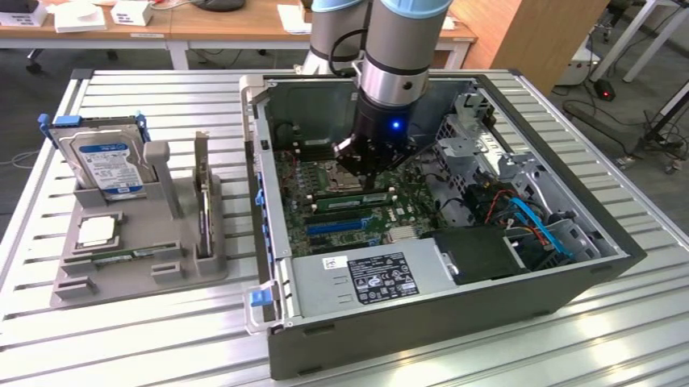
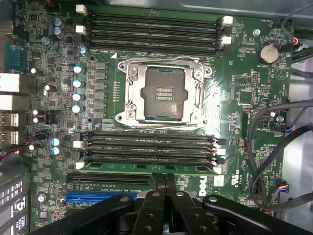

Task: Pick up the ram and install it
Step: 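Press down the ram until it locks into place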

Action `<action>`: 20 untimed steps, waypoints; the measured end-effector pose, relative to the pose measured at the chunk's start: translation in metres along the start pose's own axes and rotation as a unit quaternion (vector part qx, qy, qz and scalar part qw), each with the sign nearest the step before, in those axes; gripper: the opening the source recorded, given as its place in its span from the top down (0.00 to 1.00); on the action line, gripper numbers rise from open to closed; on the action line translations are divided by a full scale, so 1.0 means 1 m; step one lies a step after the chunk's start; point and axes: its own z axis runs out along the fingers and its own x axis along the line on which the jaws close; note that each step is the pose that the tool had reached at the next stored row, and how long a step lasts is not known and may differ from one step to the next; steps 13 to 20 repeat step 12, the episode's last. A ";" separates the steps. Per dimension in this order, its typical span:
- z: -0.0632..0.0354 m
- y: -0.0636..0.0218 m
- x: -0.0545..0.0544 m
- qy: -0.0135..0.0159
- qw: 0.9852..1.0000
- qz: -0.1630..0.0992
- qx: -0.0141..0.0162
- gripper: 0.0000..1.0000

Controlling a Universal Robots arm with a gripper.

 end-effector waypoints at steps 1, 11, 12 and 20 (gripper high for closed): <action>0.0000 0.0000 0.000 0.000 1.000 0.000 0.000 0.91; -0.0003 0.0000 0.000 0.000 1.000 0.000 0.000 0.91; -0.0003 0.0000 0.000 0.000 1.000 0.000 0.000 0.91; -0.0003 0.0000 0.000 0.000 1.000 0.000 0.000 0.91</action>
